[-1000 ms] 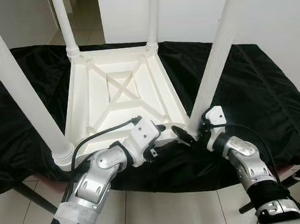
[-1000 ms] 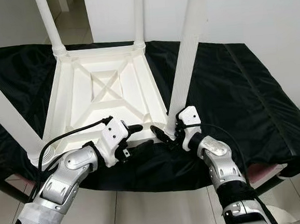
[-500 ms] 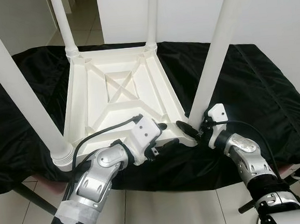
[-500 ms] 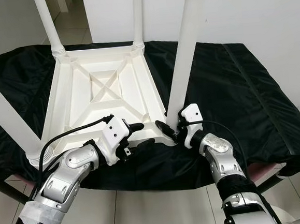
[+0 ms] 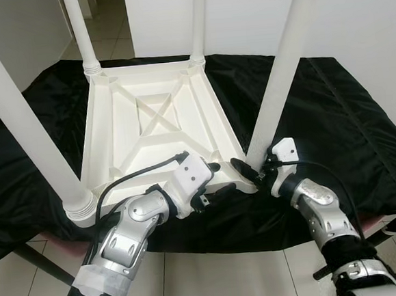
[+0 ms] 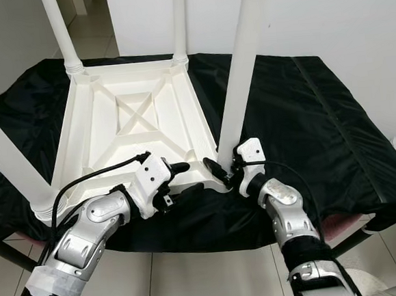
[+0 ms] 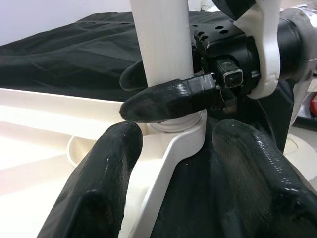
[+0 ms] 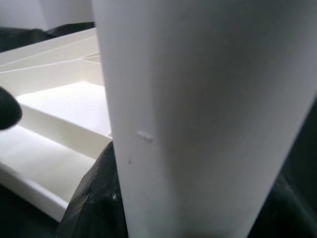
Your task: Building children table
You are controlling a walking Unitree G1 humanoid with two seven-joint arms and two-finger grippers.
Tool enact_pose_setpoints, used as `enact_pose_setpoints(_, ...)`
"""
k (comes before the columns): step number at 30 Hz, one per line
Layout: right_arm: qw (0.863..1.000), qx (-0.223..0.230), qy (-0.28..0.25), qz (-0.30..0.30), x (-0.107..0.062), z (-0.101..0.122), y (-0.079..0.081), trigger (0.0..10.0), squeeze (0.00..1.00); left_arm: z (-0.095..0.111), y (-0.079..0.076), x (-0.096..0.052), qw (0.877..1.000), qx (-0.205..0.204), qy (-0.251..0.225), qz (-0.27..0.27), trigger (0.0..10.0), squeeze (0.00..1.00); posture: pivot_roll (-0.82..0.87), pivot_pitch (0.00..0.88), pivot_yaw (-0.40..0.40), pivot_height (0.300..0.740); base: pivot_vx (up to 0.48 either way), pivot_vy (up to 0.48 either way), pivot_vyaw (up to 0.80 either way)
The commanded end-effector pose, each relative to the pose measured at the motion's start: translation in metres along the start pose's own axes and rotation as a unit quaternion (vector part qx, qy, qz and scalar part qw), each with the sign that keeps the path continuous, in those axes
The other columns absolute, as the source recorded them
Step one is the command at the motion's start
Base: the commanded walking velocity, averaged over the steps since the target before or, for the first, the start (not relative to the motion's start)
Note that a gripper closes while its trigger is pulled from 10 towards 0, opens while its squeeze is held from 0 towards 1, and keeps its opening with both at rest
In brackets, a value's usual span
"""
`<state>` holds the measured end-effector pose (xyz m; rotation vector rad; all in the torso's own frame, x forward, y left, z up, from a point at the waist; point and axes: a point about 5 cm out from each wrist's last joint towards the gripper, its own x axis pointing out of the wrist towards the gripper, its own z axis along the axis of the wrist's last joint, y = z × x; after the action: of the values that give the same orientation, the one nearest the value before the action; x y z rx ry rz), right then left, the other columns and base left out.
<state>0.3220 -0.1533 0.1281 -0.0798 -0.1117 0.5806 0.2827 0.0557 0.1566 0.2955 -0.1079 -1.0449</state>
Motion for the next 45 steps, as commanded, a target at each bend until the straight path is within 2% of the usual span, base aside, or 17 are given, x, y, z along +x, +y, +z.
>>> enact_pose_setpoints(1, 1.000, -0.008, 0.000, -0.008, 0.002, 0.003, 0.001, 10.0, 0.00, -0.003, -0.001, 0.001, 1.000, 0.005, 0.008, 0.003, 10.0, 0.00, 0.01, 0.055, -0.041, 0.740, 0.000, 0.000, 0.00)
enact_pose_setpoints(4, 0.998, -0.009, -0.004, -0.058, 0.001, 0.004, 0.012, 10.0, 0.00, -0.007, -0.002, 0.000, 1.000, 0.003, 0.013, 0.006, 10.0, 0.00, 0.01, 0.060, -0.038, 0.740, 0.000, 0.000, 0.00)
enact_pose_setpoints(7, 0.997, -0.014, -0.002, -0.081, 0.001, 0.004, 0.017, 10.0, 0.00, -0.007, -0.002, -0.001, 1.000, 0.002, 0.014, 0.007, 10.0, 0.00, 0.01, 0.062, -0.036, 0.740, 0.000, 0.000, 0.00)
enact_pose_setpoints(9, 0.987, 0.008, 0.006, -0.158, 0.000, -0.003, 0.028, 10.0, 0.00, -0.009, -0.003, -0.001, 1.000, 0.003, 0.017, 0.005, 10.0, 0.00, 0.00, 0.065, -0.031, 0.740, 0.000, 0.000, 0.00)
enact_pose_setpoints(10, 0.987, 0.008, 0.006, -0.158, 0.000, -0.003, 0.028, 10.0, 0.00, -0.009, -0.003, -0.001, 1.000, 0.003, 0.017, 0.005, 10.0, 0.00, 0.00, 0.065, -0.031, 0.740, 0.000, 0.000, 0.00)
enact_pose_setpoints(13, 0.956, 0.030, 0.017, -0.290, -0.007, -0.010, 0.033, 10.0, 0.00, -0.010, -0.005, 0.000, 1.000, 0.006, 0.020, 0.001, 10.0, 0.00, 0.00, 0.069, -0.027, 0.740, 0.000, 0.000, 0.00)
enact_pose_setpoints(16, 0.950, 0.031, 0.018, -0.311, -0.008, -0.010, 0.034, 10.0, 0.00, -0.010, -0.005, 0.000, 1.000, 0.007, 0.020, 0.000, 10.0, 0.00, -0.01, 0.070, -0.025, 0.740, 0.000, 0.000, 0.00)
enact_pose_setpoints(18, 0.938, 0.033, 0.017, -0.344, -0.008, -0.007, 0.036, 10.0, 0.00, -0.010, -0.005, 0.001, 1.000, 0.008, 0.020, -0.001, 10.0, 0.00, -0.01, 0.071, -0.024, 0.740, 0.000, 0.000, 0.00)
enact_pose_setpoints(26, 0.943, 0.025, 0.000, -0.332, -0.005, 0.003, 0.040, 10.0, 0.00, -0.009, -0.007, 0.003, 1.000, 0.009, 0.017, -0.006, 10.0, 0.00, -0.01, 0.063, -0.019, 0.740, 0.000, 0.000, 0.00)
enact_pose_setpoints(27, 0.946, 0.033, -0.007, -0.322, -0.006, 0.004, 0.038, 10.0, 0.97, -0.009, -0.006, 0.003, 1.000, 0.011, 0.017, -0.006, 10.0, 0.00, -0.01, 0.061, -0.021, 0.740, 0.000, 0.000, 0.00)
enact_pose_setpoints(28, 0.948, 0.041, -0.017, -0.315, -0.006, 0.006, 0.037, 10.0, 1.00, -0.009, -0.004, 0.003, 1.000, 0.013, 0.018, -0.005, 10.0, 0.00, 0.00, 0.059, -0.022, 0.740, 0.000, 0.000, 0.00)
enact_pose_setpoints(36, 0.950, 0.029, -0.044, -0.308, -0.009, 0.014, 0.039, 10.0, 1.00, -0.009, -0.002, 0.001, 1.000, 0.018, 0.020, 0.002, 10.0, 0.00, 0.00, 0.058, -0.026, 0.740, 0.000, 0.000, 0.00)
enact_pose_setpoints(42, 0.955, 0.017, -0.067, -0.288, -0.025, 0.021, 0.047, 10.0, 1.00, -0.008, 0.002, -0.001, 0.999, 0.022, 0.016, 0.019, 10.0, 0.00, 0.01, 0.061, -0.034, 0.740, 0.000, 0.000, 0.00)
enact_pose_setpoints(43, 0.957, 0.022, -0.072, -0.280, -0.030, 0.022, 0.049, 10.0, 0.00, -0.007, 0.005, -0.002, 0.999, 0.021, 0.014, 0.026, 10.0, 0.00, 0.01, 0.063, -0.036, 0.740, 0.000, 0.000, 0.00)
enact_pose_setpoints(45, 0.959, 0.032, -0.086, -0.268, -0.040, 0.026, 0.054, 10.0, 0.00, -0.004, 0.010, -0.005, 0.999, 0.012, 0.004, 0.040, 10.0, 0.00, 0.01, 0.066, -0.034, 0.740, 0.000, 0.000, 0.00)
